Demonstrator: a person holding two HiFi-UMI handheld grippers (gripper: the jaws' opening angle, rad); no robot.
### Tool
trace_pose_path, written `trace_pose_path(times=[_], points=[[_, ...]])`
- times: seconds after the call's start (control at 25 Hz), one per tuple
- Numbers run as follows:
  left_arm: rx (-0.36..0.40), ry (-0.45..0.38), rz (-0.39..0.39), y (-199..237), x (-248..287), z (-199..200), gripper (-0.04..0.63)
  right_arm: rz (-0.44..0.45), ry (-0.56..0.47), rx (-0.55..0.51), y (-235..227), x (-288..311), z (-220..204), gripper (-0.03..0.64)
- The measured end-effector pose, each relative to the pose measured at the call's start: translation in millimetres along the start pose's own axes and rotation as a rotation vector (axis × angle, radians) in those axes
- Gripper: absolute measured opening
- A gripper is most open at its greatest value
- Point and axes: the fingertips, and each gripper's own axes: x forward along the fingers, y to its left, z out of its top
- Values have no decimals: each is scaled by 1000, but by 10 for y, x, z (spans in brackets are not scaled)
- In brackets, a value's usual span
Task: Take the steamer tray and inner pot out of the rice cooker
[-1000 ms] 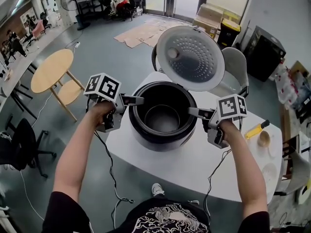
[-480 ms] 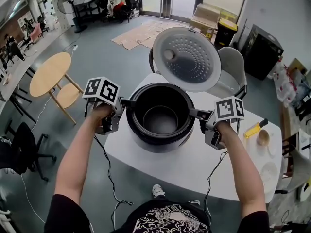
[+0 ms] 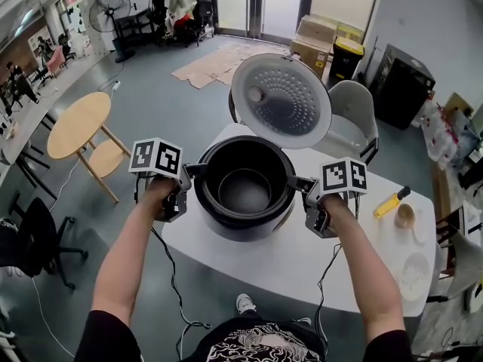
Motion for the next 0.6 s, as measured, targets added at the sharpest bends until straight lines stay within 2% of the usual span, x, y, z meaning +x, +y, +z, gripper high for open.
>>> trace_pose_path(times=[0.24, 0.6], points=[[20, -115, -37, -178, -329, 186, 54, 50, -63, -6, 270, -139, 76, 61], [56, -247, -44, -497, -657, 165, 48, 123, -154, -62, 508, -460, 119, 46]])
